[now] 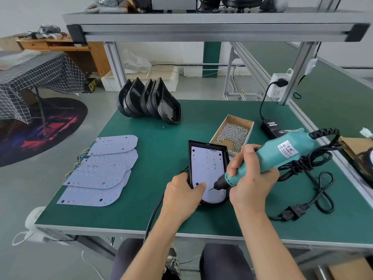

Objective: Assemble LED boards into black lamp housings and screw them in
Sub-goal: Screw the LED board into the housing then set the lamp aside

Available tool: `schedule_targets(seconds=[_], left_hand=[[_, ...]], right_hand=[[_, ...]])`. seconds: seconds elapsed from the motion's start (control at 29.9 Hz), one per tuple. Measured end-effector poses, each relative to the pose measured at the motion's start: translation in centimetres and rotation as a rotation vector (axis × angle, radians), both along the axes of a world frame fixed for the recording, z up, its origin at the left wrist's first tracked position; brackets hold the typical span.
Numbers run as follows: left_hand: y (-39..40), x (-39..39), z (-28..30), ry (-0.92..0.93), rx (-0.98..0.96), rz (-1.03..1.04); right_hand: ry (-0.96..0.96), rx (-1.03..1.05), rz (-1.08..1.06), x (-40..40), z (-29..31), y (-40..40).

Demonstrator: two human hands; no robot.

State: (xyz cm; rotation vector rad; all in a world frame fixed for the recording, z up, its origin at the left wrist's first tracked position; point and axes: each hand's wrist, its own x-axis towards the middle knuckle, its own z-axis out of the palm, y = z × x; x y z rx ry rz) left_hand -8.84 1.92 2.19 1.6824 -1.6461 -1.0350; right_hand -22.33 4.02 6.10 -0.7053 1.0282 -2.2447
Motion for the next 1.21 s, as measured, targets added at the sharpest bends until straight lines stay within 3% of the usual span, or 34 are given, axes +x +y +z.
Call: schedule_targets(seconds=[0.6, 1.21], left_hand=[[0.1, -0.1, -0.6, 0.015, -0.015, 0.025], [0.0, -0.2, -0.7, -0.013, -0.022, 0.036]], right_hand=[[0.146, -0.021, 0.013, 0.7, -0.2, 0.5], [0.155, 0.002, 0.046, 1.2, 0.2, 0.6]])
